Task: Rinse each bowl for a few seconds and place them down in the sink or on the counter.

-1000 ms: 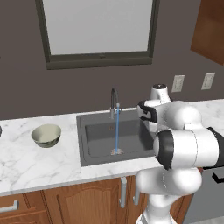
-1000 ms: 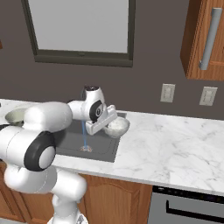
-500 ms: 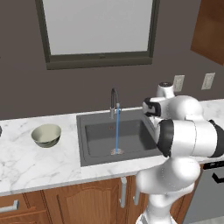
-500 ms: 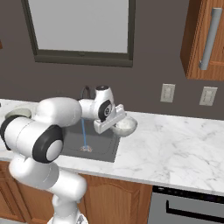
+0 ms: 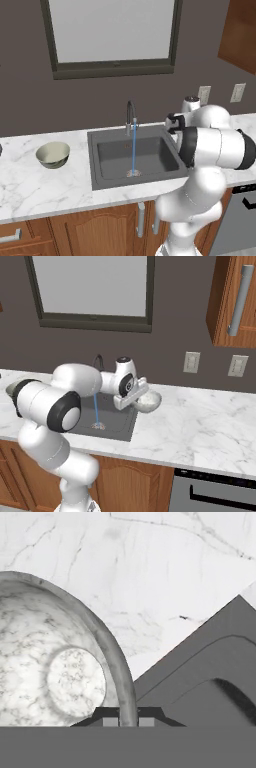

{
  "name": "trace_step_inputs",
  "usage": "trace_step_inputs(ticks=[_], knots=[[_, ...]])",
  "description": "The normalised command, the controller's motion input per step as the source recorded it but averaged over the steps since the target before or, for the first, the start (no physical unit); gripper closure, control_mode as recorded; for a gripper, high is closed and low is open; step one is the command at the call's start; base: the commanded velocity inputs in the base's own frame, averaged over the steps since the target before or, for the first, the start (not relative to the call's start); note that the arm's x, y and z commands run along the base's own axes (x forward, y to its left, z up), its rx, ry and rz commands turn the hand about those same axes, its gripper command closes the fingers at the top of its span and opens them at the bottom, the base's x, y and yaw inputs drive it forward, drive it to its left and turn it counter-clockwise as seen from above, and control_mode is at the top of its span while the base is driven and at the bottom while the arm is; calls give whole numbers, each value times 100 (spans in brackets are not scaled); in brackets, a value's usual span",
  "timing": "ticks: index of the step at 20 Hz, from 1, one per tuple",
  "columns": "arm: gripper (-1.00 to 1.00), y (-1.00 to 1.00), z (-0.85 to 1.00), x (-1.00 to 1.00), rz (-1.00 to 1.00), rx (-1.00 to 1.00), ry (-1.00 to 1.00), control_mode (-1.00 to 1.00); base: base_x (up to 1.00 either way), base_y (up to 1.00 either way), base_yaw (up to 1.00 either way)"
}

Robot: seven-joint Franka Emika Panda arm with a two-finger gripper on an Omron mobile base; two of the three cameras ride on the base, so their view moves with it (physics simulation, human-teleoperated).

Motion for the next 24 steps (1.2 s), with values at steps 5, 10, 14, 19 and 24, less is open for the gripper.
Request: trace_step_inputs(ticks=[5, 10, 14, 19, 24], knots=[[100, -16, -25, 21, 0, 0, 0, -100, 0, 0, 0], [100, -14, -21, 20, 0, 0, 0, -100, 0, 0, 0], [100, -10, -23, 22, 0, 0, 0, -100, 0, 0, 0], [100, -5, -24, 24, 0, 0, 0, -100, 0, 0, 0], [100, -3, -27, 24, 0, 0, 0, -100, 0, 0, 0]])
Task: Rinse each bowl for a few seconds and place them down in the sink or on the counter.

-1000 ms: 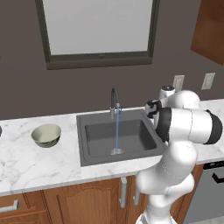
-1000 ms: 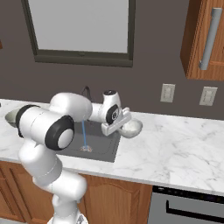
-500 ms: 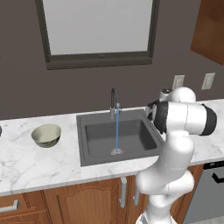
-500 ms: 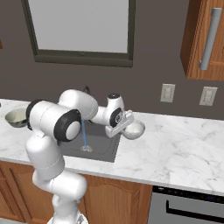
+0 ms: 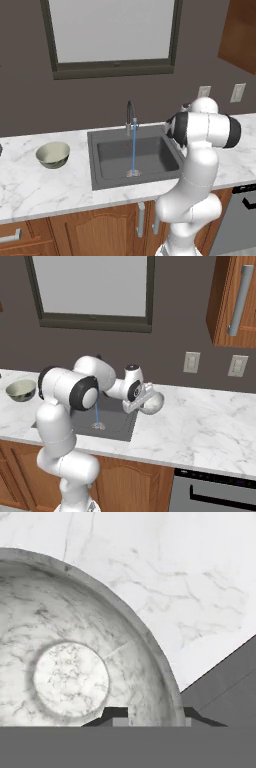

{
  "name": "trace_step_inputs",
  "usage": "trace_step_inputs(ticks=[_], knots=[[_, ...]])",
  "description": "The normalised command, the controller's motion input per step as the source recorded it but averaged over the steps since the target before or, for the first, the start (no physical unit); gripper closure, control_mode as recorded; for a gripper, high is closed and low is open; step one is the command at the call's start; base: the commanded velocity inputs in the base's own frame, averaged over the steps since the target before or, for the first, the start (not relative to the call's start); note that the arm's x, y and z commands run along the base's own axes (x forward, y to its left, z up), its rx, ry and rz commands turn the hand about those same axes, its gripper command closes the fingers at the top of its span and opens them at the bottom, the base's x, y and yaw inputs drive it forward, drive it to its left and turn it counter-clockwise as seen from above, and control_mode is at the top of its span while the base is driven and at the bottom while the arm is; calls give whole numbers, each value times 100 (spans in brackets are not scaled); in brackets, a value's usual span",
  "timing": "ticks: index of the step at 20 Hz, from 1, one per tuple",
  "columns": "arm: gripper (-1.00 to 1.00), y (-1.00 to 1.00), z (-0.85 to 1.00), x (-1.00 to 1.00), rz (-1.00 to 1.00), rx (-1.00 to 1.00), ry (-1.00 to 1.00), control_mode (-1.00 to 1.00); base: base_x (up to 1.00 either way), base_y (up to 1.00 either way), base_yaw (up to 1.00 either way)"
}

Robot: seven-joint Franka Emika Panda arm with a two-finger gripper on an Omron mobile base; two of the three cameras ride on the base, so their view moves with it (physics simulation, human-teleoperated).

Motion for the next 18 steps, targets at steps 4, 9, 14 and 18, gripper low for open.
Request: trace_step_inputs(ticks=[4, 9, 14, 18], knots=[[100, -11, -19, 23, 0, 0, 0, -100, 0, 0, 0], [-100, -13, -1, 21, 0, 0, 0, -100, 0, 0, 0], [-100, -15, 10, 5, 0, 0, -1, -100, 0, 0, 0], [-100, -8, 20, 0, 0, 2, -2, -100, 0, 0, 0]])
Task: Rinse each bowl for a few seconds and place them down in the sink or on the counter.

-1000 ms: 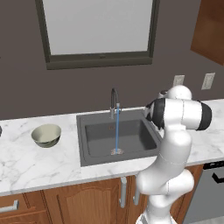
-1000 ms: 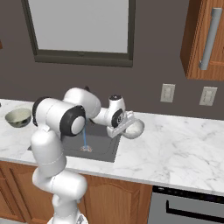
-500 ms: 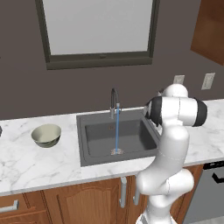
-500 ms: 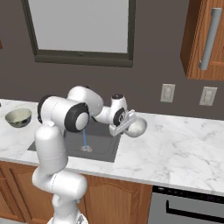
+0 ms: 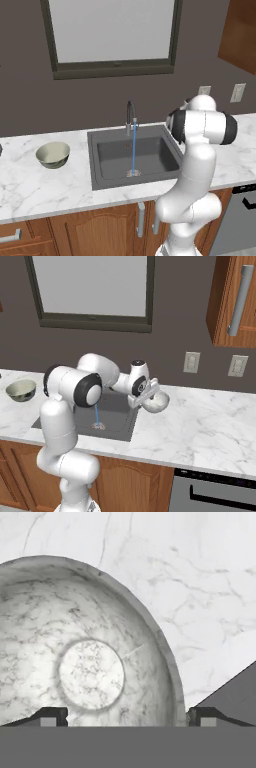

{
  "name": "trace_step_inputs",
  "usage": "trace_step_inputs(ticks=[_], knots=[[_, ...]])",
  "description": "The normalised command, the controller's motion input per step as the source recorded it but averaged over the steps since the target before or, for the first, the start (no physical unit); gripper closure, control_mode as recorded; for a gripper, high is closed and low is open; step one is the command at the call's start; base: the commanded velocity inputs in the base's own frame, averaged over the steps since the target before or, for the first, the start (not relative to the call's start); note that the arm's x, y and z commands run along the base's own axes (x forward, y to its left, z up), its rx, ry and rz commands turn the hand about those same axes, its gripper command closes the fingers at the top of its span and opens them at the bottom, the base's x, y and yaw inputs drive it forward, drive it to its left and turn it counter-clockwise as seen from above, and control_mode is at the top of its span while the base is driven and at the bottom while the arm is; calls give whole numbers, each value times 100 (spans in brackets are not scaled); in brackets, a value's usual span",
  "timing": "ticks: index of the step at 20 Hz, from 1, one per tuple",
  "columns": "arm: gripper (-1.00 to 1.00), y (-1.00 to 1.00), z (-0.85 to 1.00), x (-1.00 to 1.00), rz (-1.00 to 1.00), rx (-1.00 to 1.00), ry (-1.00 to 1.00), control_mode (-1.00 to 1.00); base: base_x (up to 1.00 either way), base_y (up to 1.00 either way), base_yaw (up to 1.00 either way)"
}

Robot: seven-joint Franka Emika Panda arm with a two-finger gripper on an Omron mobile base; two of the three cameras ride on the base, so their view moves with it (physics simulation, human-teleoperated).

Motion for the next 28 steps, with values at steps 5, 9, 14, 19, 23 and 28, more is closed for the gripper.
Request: trace_step_inputs(ticks=[5, 9, 14, 19, 23, 28], knots=[[-100, 0, 37, -6, 0, 4, -2, -100, 0, 0, 0], [-100, 2, 54, -18, 4, 3, -1, -100, 0, 0, 0], [-100, 0, 69, -23, 12, 3, 1, -100, 0, 0, 0], [-100, 0, 65, -39, 18, 1, 5, -100, 0, 0, 0], [-100, 11, 53, -33, 24, 0, 14, -100, 0, 0, 0], [-100, 33, 38, -29, 26, 0, 12, -100, 0, 0, 0]])
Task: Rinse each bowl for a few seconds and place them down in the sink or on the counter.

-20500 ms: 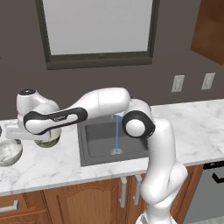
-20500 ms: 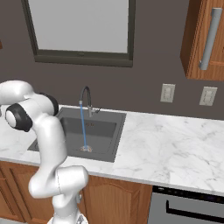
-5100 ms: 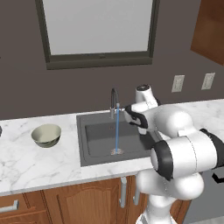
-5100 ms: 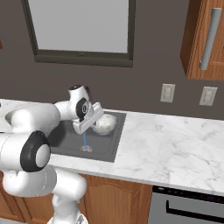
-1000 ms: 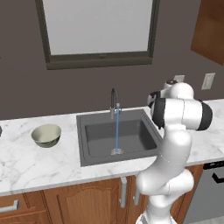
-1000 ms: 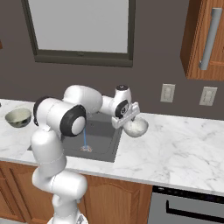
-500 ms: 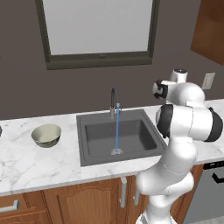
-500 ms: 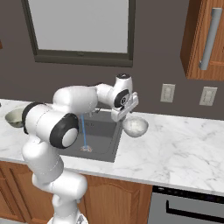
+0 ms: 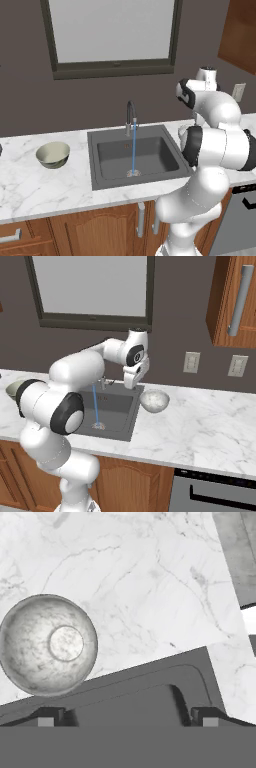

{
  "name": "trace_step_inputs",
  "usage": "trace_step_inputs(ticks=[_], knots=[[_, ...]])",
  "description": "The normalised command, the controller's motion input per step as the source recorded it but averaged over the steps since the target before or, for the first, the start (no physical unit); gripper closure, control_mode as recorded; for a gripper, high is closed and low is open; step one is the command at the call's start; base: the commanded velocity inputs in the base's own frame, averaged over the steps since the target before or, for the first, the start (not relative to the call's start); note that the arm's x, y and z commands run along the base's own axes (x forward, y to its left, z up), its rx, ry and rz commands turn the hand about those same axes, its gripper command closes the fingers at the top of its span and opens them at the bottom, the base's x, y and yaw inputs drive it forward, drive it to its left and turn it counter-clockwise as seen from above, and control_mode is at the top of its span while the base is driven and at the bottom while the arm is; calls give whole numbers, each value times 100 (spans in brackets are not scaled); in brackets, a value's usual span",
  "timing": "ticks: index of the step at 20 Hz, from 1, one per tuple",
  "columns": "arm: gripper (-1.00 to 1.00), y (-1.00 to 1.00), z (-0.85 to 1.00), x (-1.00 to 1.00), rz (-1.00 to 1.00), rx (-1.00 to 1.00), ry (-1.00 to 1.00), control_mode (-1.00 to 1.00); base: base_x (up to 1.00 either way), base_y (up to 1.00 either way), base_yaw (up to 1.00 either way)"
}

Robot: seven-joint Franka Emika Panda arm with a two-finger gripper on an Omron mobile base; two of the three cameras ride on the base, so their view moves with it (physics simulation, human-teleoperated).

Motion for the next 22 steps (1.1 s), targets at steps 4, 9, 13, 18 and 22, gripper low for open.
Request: trace_step_inputs(ticks=[4, 9, 13, 18, 22], knots=[[-100, 44, 22, -23, 23, 4, 9, -100, 0, 0, 0], [-100, 38, 19, -30, 22, 3, 1, -100, 0, 0, 0], [-100, 41, 13, -26, 21, 4, 1, -100, 0, 0, 0], [-100, 37, 5, -36, 20, 3, -1, -100, 0, 0, 0], [-100, 50, 0, -40, 19, 0, -10, -100, 0, 0, 0]])
